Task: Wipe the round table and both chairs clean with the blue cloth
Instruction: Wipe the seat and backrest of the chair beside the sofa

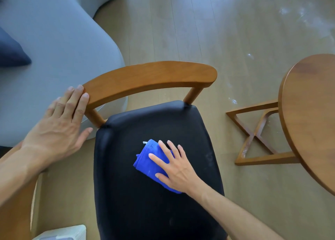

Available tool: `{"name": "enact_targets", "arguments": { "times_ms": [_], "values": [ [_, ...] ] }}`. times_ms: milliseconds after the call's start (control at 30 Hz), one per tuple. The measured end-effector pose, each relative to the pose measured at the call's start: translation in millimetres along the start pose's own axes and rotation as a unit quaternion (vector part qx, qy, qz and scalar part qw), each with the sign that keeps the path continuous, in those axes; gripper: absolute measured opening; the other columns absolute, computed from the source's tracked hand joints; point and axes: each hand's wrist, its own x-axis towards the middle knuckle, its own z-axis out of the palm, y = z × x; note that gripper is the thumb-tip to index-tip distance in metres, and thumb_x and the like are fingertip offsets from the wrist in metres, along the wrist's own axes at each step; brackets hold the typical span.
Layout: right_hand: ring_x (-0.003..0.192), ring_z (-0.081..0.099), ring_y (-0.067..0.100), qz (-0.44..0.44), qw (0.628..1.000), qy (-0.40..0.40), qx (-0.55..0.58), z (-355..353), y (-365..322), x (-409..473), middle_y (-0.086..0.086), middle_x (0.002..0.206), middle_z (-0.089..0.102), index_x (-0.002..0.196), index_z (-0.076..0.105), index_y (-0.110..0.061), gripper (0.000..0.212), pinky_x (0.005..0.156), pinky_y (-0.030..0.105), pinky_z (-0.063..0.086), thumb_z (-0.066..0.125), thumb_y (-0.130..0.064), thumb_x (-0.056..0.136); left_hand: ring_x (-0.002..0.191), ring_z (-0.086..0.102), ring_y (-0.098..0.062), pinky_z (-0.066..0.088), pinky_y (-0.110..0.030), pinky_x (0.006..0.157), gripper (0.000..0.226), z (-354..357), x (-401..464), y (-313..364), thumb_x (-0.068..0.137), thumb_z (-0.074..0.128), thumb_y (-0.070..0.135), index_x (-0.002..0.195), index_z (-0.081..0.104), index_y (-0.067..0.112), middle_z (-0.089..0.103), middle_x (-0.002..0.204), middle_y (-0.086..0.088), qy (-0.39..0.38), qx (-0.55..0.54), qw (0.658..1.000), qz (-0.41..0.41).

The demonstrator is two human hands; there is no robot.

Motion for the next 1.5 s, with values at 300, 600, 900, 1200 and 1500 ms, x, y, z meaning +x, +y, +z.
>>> {"name": "enact_targets", "arguments": {
  "times_ms": [300,600,900,1200,1500],
  "values": [
    [0.102,0.051,0.036,0.12,0.993,0.01,-0.003,31,-29,-4,0.02,0.137,0.047,0.138,0.042,-0.032,0.076,0.075,0.046,0.046,0.053,-0.068,0.073,0.149,-0.003,-0.03,-0.013,-0.034,0.12,0.095,6,-1,-4,0.081,0.053,0.038,0.153,0.002,0.004,-0.002,0.162,-0.014,-0.004,0.013,1.0,-0.005],
    [0.103,0.049,0.036,0.122,0.991,0.047,-0.026,50,-42,-13,0.02,0.134,0.048,0.141,0.039,-0.026,0.082,0.077,0.049,0.047,0.059,-0.065,0.072,0.149,0.002,-0.032,-0.012,-0.033,0.12,0.091,15,-2,-8,0.082,0.038,0.051,0.153,0.006,0.004,0.002,0.162,-0.015,-0.003,0.015,1.0,-0.011],
    [0.066,0.052,0.031,0.086,0.979,0.173,-0.071,11,74,26,0.017,0.101,0.062,0.126,0.061,-0.023,0.058,0.057,0.037,0.044,0.071,-0.016,0.069,0.149,0.006,-0.034,-0.005,-0.038,0.121,0.092,28,-1,-13,0.081,0.033,0.056,0.153,0.01,0.004,0.005,0.161,-0.016,-0.004,0.003,1.0,-0.012],
    [0.074,0.051,0.031,0.345,0.913,0.209,0.054,19,-33,94,0.017,0.103,0.056,0.132,0.052,-0.022,0.062,0.061,0.038,0.042,0.069,-0.028,0.072,0.148,0.005,-0.035,-0.005,-0.038,0.119,0.091,28,-2,-11,0.081,0.034,0.052,0.153,0.009,0.002,0.005,0.161,-0.016,0.032,0.005,0.999,0.001],
    [0.071,0.043,0.024,-0.123,0.989,0.081,0.033,63,-99,1,0.01,0.101,0.06,0.119,0.058,-0.029,0.046,0.063,0.034,0.037,0.045,-0.007,0.08,0.149,0.004,-0.034,-0.001,-0.041,0.121,0.089,37,-2,-19,0.082,0.03,0.054,0.153,0.009,0.004,0.003,0.161,-0.015,0.021,-0.005,1.0,0.009]
  ]
}}
